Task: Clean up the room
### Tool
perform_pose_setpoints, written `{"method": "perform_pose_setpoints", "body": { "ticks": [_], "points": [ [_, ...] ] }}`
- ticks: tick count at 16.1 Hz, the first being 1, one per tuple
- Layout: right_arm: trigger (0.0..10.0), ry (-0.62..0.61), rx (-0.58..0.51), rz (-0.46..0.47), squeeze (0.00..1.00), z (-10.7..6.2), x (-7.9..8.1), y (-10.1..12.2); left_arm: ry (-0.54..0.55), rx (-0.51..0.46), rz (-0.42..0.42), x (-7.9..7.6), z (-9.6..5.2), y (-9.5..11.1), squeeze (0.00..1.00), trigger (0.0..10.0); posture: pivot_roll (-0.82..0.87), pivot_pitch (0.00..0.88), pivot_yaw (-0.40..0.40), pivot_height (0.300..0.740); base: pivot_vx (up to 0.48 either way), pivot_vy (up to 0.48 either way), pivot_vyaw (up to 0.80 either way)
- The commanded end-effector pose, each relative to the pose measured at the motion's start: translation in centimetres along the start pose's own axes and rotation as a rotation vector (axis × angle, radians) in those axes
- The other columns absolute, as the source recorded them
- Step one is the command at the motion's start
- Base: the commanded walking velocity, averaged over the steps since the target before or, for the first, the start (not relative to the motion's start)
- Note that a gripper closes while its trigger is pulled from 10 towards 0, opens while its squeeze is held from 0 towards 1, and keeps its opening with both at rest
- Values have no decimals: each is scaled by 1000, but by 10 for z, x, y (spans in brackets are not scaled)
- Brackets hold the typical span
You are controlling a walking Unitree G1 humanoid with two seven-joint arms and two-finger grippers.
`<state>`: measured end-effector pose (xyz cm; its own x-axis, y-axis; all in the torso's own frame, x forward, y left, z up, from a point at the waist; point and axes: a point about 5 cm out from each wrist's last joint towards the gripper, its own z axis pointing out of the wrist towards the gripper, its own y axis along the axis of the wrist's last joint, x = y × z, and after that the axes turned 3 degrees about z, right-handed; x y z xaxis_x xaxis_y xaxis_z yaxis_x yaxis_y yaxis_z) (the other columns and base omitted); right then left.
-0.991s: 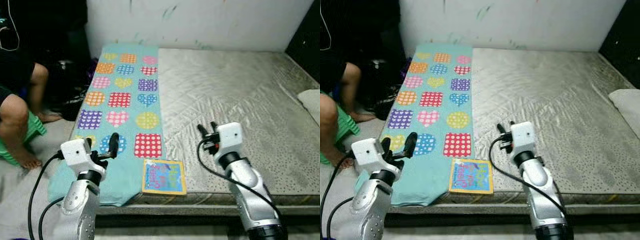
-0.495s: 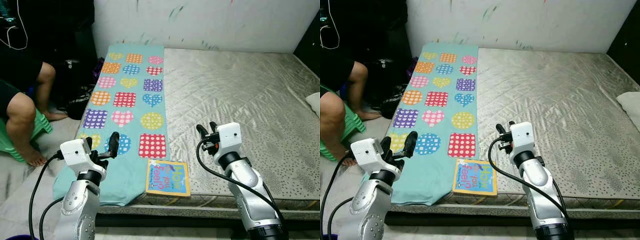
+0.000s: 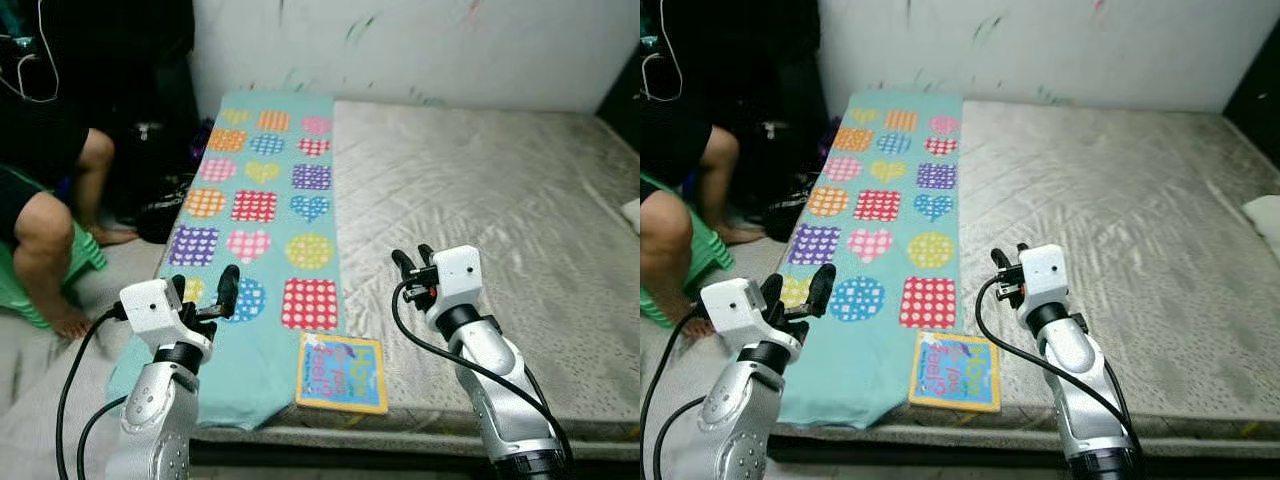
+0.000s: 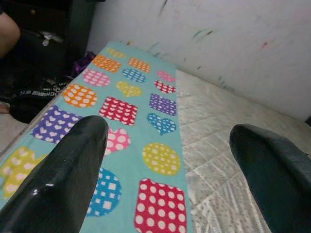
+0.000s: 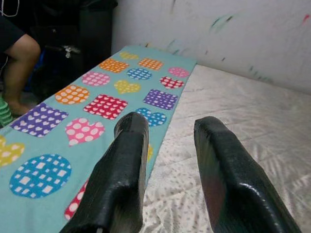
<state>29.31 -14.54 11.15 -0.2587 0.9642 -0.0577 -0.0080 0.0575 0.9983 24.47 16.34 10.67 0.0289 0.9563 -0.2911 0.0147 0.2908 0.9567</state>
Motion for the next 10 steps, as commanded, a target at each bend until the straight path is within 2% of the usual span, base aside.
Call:
{"method": "perform_pose_setpoints", "body": {
  "ticks": [1, 3, 10],
  "points": [
    [10000, 1, -6, 1, 0, 2, -1, 2, -10, -7, 6, -2, 0, 2, 0, 10000, -135, 26, -36, 740, 315, 0, 0],
    [10000, -4, -9, -2, 0, 2, -2, 2, 0, -2, 17, -1, 0, 2, 0, 10000, -134, 24, -36, 740, 259, 0, 0],
    [10000, -26, -14, 10, 0, 2, -6, 2, 14, 13, 10, 2, 2, 0, 0, 10000, -139, 26, -34, 740, 0, 0, 0]
  ]
}}
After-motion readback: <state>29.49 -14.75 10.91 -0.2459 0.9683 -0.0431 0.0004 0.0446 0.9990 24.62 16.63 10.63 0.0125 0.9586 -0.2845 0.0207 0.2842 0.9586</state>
